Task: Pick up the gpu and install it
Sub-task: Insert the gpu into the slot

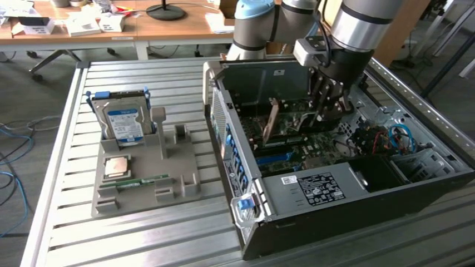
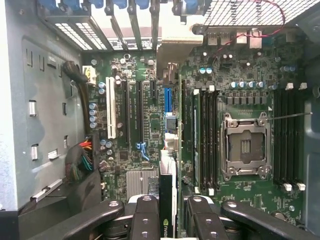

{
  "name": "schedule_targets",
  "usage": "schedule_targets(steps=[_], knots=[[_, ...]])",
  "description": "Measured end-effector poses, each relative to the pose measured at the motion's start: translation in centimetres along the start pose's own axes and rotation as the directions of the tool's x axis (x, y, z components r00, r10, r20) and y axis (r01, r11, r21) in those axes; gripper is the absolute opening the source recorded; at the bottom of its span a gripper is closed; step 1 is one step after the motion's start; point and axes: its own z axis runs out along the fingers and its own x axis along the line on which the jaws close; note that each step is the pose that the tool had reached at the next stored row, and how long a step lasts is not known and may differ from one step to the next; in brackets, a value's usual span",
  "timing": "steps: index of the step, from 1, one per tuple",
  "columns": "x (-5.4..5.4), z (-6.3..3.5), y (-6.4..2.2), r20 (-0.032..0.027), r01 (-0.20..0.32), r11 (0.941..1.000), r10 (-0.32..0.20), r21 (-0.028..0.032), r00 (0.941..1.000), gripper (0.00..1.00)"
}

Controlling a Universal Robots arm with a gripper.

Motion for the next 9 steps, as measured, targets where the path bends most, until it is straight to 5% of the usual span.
schedule_targets(steps=[9], knots=[[-0.01,0.37,0.16,-0.0001,0.0,1.0,0.0,0.0,1.0,0.27]])
